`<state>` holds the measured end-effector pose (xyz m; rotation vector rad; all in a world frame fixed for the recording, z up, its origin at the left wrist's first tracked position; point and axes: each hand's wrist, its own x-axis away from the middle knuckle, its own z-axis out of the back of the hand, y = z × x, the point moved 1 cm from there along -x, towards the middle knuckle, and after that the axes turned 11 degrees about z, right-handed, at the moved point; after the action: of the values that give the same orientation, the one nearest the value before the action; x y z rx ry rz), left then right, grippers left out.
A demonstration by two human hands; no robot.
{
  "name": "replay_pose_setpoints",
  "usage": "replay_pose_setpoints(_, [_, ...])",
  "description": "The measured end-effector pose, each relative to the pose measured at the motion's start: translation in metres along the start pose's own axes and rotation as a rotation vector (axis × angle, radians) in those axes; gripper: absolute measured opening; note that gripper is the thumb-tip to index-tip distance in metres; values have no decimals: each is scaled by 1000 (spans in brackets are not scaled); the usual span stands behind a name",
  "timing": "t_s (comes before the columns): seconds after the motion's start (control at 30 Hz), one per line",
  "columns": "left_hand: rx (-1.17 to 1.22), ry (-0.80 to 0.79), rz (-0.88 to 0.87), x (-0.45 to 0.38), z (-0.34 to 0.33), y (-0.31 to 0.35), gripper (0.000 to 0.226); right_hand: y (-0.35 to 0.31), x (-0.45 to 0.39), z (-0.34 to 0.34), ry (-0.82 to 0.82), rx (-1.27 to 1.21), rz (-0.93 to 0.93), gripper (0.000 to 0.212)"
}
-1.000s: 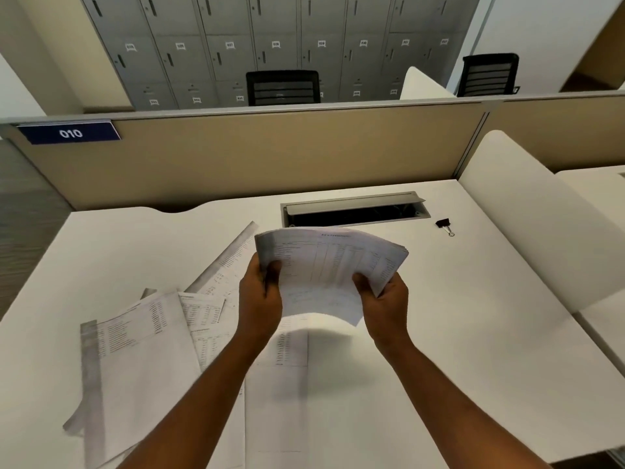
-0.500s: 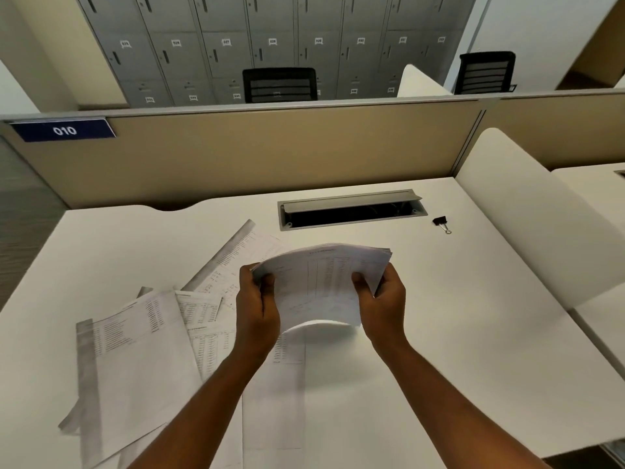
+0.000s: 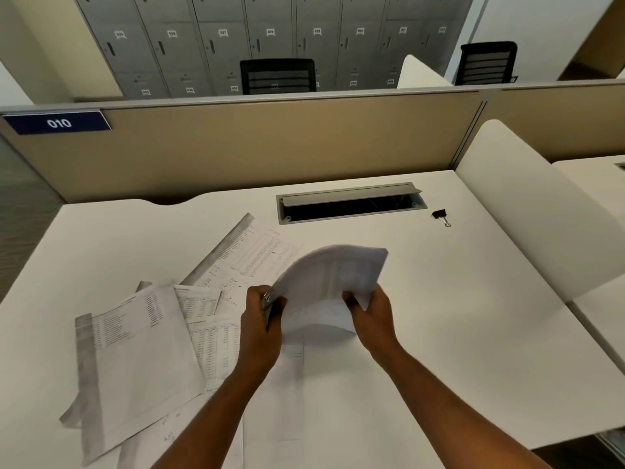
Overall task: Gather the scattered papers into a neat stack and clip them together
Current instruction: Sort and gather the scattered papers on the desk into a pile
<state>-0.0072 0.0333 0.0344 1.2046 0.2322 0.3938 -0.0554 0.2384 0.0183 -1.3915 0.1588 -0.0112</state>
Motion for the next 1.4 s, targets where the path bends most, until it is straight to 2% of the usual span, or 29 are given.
replay_pose_setpoints(0.13, [-33, -24, 145, 1, -7, -16, 43, 13, 7, 1, -40, 39, -63, 26])
replay_pose_setpoints(0.2, [-32, 1, 146, -4, -2, -15, 47, 13, 5, 4, -46, 20, -63, 26])
replay_pose_setpoints(0.27, [21, 26, 106, -5, 9, -12, 44, 11, 4, 4, -13, -26, -76, 22])
replay_pose_setpoints(0.33, [118, 102, 130, -2, 19, -18, 60, 6, 2, 4, 74, -121, -111, 19])
replay_pose_setpoints(0.4, [264, 168, 276, 3, 22, -23, 76, 1, -2, 3, 145, -282, -164, 27])
replay_pose_setpoints(0.43, [349, 145, 368, 4, 19, -25, 78, -2, -2, 2, 161, -376, -198, 35])
replay_pose_setpoints(0.5, [484, 11, 452, 7, 8, -21, 76, -6, -2, -3, 175, -552, -256, 46])
replay_pose_setpoints(0.57, [519, -90, 451, 10, 0, -9, 68, -7, 2, -11, 170, -677, -285, 49])
replay_pose_setpoints(0.67, [528, -75, 389, 4, -6, 7, 40, -9, 7, -18, 78, -740, -280, 53])
replay_pose_setpoints(0.77, [586, -26, 294, -7, 10, 18, 33, -10, 5, -10, -49, -658, -209, 49])
replay_pose_setpoints(0.9, [478, 13, 203, -21, 44, 11, 43, -9, -17, 24, -58, -722, -153, 55])
replay_pose_setpoints(0.97, [434, 34, 189, -26, 56, 5, 38, -10, -29, 45, -96, -729, -173, 53])
replay_pose_setpoints(1.07, [359, 59, 176, -32, 62, -2, 25, -14, -39, 60, -260, -509, -191, 50])
replay_pose_setpoints(1.13, [304, 59, 164, -30, 57, -3, 22, -17, -39, 56, -319, -386, -130, 40])
replay_pose_setpoints(1.27, [196, 102, 126, -19, 44, -3, 33, -22, -32, 40, -109, -222, 30, 15])
replay_pose_setpoints(1.4, [171, 235, 20, -4, 37, 1, 35, -17, -20, 22, 56, -159, 134, 18])
